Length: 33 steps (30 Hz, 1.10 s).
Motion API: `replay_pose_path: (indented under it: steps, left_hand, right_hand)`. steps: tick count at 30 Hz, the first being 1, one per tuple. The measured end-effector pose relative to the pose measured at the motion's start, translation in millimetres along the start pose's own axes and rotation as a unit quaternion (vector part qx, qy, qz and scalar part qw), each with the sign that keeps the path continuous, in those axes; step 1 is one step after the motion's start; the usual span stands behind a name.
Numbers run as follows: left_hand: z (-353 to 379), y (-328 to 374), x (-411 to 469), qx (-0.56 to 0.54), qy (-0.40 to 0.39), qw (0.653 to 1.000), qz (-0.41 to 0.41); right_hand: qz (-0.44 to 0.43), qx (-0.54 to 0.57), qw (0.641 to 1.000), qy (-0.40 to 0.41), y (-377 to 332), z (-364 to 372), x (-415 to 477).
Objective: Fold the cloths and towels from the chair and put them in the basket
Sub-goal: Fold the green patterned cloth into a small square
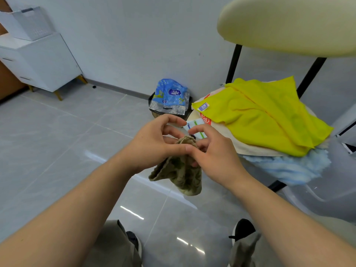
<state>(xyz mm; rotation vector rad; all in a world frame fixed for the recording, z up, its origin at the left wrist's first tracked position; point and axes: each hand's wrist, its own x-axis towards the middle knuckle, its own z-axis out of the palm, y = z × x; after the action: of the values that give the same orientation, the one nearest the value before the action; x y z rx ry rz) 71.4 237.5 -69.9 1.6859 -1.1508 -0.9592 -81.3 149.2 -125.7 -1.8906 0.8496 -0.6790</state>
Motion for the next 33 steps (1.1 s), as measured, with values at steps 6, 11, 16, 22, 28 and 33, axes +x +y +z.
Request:
replay_pose_path:
  steps: [6,11,16,22,28,33]
  left_hand:
    - [-2,-6,3,0.045,0.037,0.997,0.053]
    - [-8,-4,2,0.237,0.092,0.962,0.097]
    - [-14,-5,4,0.264,0.138,0.944,0.14]
    - [-20,-8,6,0.241,0.127,0.953,0.13]
    - [-19,-10,5,0.223,0.114,0.958,0.14]
    - [-19,-10,5,0.218,0.113,0.957,0.156]
  right_hand:
    - [0.032,-0.047,0.998,-0.028,-8,1,-3]
    - [0.091,-0.032,0.991,-0.095,-1,1,2]
    - [0.148,-0.005,0.974,-0.174,8,5,4]
    - [0.146,-0.029,0.969,-0.197,14,12,3]
    - [0.126,-0.01,0.977,-0.174,21,17,6]
    - [0.132,0.062,0.981,-0.127,18,16,4]
